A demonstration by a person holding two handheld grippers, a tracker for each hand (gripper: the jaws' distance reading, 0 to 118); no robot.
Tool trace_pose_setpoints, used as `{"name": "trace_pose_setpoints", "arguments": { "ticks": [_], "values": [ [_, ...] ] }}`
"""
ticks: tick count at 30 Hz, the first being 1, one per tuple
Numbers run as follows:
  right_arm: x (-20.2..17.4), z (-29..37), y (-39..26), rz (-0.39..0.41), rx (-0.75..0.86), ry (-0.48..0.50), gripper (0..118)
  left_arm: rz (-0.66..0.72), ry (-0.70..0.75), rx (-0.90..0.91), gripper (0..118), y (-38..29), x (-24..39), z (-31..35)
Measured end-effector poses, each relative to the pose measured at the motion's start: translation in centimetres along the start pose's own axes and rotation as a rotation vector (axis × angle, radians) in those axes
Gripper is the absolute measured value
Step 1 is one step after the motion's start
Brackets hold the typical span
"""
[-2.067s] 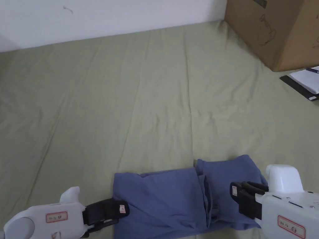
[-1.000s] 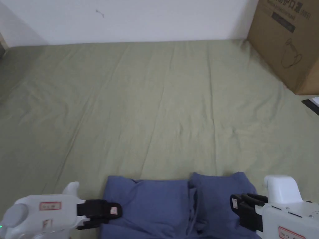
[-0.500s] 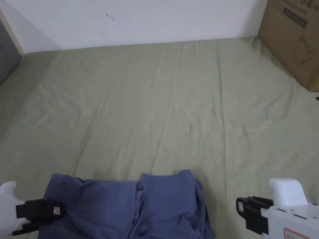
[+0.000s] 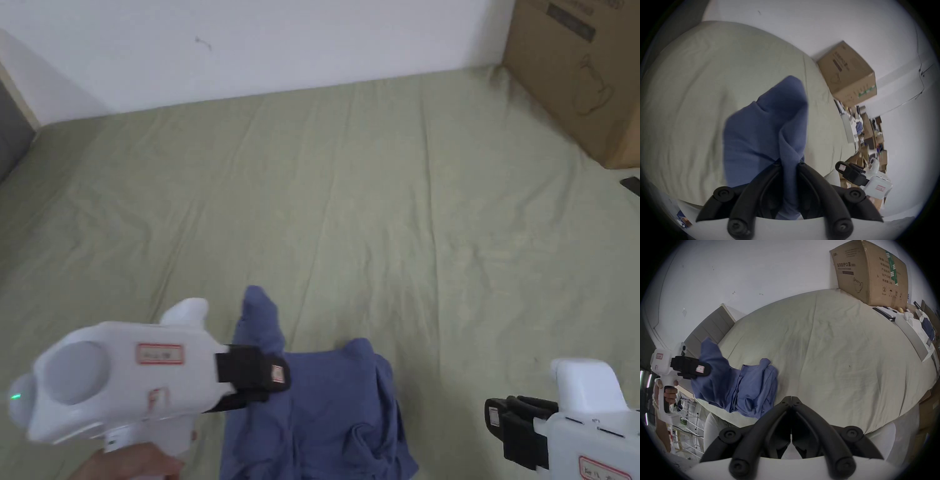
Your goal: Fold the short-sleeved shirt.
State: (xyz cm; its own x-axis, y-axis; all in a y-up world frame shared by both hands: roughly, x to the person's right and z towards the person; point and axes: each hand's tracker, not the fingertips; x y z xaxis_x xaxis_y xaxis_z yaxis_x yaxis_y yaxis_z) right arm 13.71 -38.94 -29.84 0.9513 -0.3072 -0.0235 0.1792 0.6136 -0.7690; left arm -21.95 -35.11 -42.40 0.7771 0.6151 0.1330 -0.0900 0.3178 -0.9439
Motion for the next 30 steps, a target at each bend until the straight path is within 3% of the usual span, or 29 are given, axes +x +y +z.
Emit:
{"name": "trace_pose_setpoints", "arguments": {
  "ticks": [6, 7, 10, 11, 14, 17, 20, 21, 23, 24, 30],
  "values": [
    [1.6, 0.8, -0.4, -0.04, 0.022, -0.034, 0, -0.069, 0.018, -0.138, 12, 0.3, 2.1, -7.8],
    [1.9, 0.8, -0.5, -0.054, 0.022, -0.033, 0, -0.074, 0.021, -0.149, 27, 0.3, 2.1, -8.6],
    [2.3, 0.8, -0.9, -0.074, 0.016, -0.034, 0, -0.026, -0.048, -0.14, 108, 0.0, 2.2, -8.9],
    [2.4, 0.7, -1.0, -0.074, 0.013, -0.035, 0, -0.018, -0.083, -0.14, 116, 0.0, 2.2, -8.6],
    [2.5, 0.4, -1.2, -0.073, -0.002, -0.035, 0, -0.009, -0.123, -0.094, 117, 0.3, 1.4, -6.6],
    [2.4, 0.0, -1.3, -0.069, -0.01, -0.029, 0, 0.01, -0.068, -0.065, 116, 0.9, 0.1, -4.6],
    [2.1, -0.2, -1.2, -0.063, -0.012, -0.018, 0, 0.064, -0.023, -0.017, 108, 0.9, -1.6, -3.1],
    [2.0, -0.3, -1.2, -0.062, -0.013, -0.015, 0, 0.072, -0.029, -0.007, 92, 0.9, -2.1, -2.7],
    [2.0, -0.4, -1.1, -0.061, -0.016, -0.01, 0, 0.098, -0.005, 0.015, 18, 0.7, -2.8, -2.8],
    [2.0, -0.5, -1.1, -0.059, -0.018, -0.01, 0, 0.104, 0.015, 0.013, 6, 0.6, -2.8, -3.0],
    [2.4, -0.7, -1.3, -0.066, -0.028, -0.012, 0, 0.032, -0.054, -0.073, 5, -0.7, -1.3, -6.7]
  ]
}}
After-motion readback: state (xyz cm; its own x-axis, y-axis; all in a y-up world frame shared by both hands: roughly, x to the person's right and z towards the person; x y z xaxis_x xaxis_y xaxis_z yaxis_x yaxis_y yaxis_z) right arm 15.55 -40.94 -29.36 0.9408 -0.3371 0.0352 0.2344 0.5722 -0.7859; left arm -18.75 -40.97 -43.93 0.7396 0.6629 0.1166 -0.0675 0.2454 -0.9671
